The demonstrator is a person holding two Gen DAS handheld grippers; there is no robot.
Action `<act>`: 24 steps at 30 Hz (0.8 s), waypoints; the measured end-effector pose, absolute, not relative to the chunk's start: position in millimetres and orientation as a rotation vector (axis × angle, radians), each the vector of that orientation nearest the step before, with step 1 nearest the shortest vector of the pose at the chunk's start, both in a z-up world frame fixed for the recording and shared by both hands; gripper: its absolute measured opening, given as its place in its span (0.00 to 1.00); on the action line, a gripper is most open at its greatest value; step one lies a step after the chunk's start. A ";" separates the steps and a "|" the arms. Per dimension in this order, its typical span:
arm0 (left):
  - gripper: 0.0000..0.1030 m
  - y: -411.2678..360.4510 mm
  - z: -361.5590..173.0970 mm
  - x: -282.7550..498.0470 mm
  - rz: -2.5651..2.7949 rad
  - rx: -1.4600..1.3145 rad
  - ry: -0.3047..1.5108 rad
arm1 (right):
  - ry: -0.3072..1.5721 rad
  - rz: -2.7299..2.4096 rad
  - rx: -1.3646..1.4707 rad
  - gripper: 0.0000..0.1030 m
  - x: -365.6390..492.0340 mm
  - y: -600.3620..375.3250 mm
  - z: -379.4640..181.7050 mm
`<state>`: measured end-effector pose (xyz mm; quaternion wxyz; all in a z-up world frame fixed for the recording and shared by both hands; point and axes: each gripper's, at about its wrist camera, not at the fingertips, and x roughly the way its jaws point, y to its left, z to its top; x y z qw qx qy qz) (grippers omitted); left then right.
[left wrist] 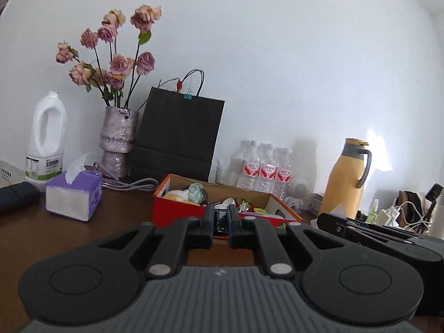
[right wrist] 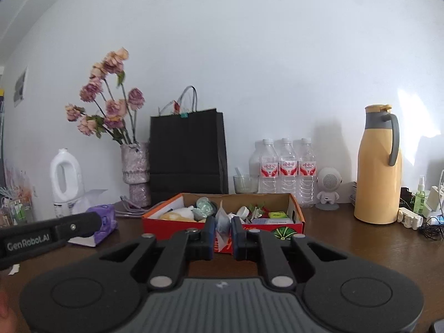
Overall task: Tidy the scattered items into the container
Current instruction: 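Lift both held items and carry them toward the box, then lower both items into the box and open both tools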
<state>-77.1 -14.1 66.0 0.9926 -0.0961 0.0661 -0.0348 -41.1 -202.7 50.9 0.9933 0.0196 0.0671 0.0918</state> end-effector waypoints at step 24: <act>0.10 -20.4 154.9 56.6 -0.025 -0.091 -0.022 | -0.022 0.109 0.052 0.10 42.4 -228.7 131.0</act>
